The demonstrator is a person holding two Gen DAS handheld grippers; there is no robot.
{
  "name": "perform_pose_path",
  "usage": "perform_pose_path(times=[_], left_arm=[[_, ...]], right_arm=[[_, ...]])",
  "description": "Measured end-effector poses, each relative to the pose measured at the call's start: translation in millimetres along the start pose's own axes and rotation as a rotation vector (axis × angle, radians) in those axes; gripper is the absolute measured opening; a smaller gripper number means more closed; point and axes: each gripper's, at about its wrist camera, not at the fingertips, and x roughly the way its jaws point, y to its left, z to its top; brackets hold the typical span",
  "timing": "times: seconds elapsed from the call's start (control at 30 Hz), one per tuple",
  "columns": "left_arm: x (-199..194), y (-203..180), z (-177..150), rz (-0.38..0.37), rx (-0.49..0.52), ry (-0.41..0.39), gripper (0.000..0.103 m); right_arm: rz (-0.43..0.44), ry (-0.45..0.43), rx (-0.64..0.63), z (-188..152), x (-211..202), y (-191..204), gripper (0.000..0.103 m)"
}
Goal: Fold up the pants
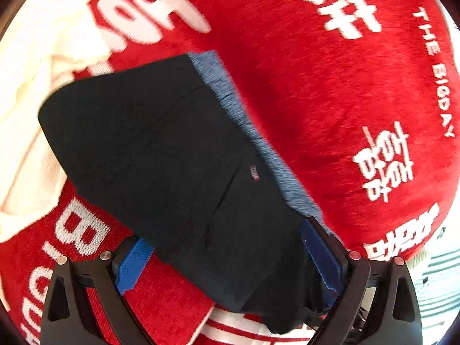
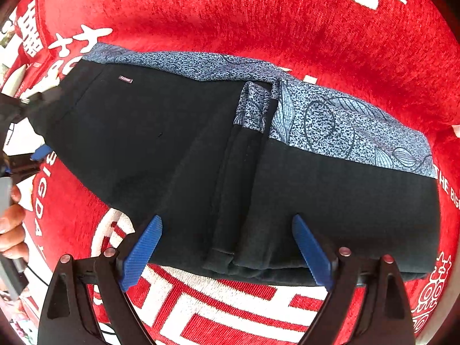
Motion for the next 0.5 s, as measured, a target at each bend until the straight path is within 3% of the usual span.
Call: perform_pose_path(times=[0.1,0.17,0.23,0.3,0.4,0.5], left_arm=[[5.0,4.5,-2.0,0.038,-0.031,-0.013,0.097],[8.5,-5.4,-2.0,0.107,-0.001,-0.004,0.097],[8.5,-11.4,-3.1,0.19,0.026,-0.014,0.084],[5.6,-12.4,-3.8,0.301,0.058,-0.024,0.039],[-3.4,-0.9,0.6,0.283,0.01,-0.022,0.023],[-5.9,-4.9,0.3,0.314,0.053,-0.017,0.023]], right_arm=[[0.01,-0.006,0.002,-0.9,-1.1,-0.6,0.094],[0.015,-0.005,0.0,1.2,-2.0,-1.3,0.094],[0.03,0.004,0.01,7.2,-6.4,-4.3,0.094],[0.035,0.01,0.023,15.3,-12.4,-8.1,0.094],[0.038,0.001,0.043,33.6,-27.4,-13.0,0.094],[0.075,0.025,0.035,60.7,-41.9,-9.0,0.094]])
